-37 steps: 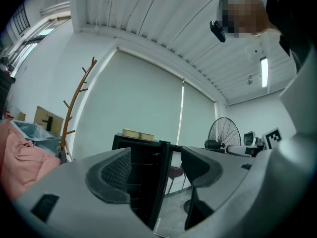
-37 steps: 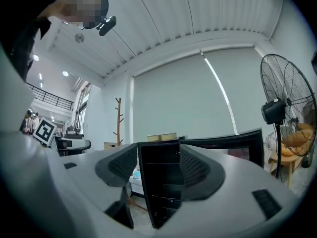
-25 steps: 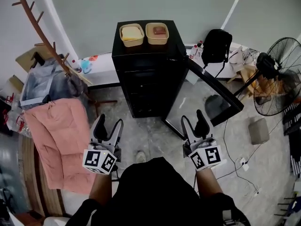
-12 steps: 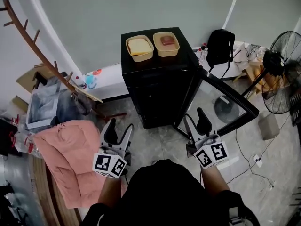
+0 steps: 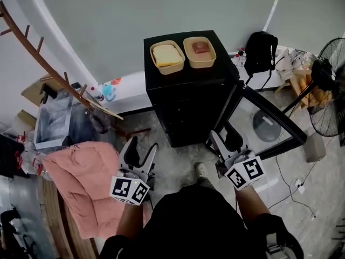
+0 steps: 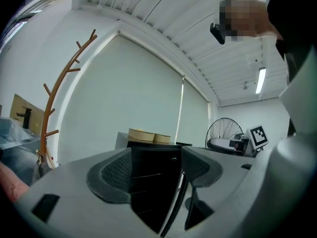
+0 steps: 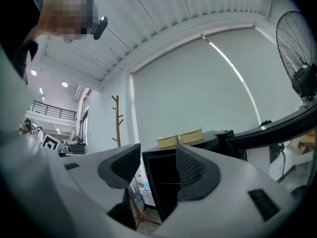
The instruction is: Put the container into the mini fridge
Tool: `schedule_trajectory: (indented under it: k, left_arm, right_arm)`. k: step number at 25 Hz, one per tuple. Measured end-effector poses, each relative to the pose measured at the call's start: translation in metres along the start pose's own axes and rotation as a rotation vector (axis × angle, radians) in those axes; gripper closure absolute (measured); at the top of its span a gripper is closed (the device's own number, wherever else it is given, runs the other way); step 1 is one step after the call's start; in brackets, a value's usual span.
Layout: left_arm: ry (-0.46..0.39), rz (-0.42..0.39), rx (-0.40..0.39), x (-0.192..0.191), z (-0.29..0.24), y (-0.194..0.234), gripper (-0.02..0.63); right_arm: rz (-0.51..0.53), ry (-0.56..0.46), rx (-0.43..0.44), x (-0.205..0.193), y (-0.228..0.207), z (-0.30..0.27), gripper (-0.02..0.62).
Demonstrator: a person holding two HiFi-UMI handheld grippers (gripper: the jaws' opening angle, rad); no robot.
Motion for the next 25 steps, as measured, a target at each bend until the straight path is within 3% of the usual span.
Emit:
schedule_trajectory:
  k: [6, 14, 25]
  left_arm:
    - [0.010, -0.008, 0.004, 0.010, -0.032, 0.009, 0.282]
    - [0.046, -0.049, -0.095, 0.024, -0.106, 0.003, 0.304]
    - [0.173, -0.261, -0.147, 0.052, -0.183, 0.006, 0.306]
  right_arm:
    - [0.025, -0.020, 0.081, 0.010, -0.020, -0.042, 0.368]
    - [-0.008, -0.035, 0.140, 0.020, -0.063, -0.084, 0.373]
    - [-0.029, -0.005, 0.284, 0.020, -0.090, -0.113, 0.379]
Point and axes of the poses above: the fingertips, and each gripper's own axes: z backward along the fingers, y to its left, x out of its top, the point moved 9 cm from there along z, backward along the fingers, and after that the axes turned 8 degrees about z, right-handed, at the moved point
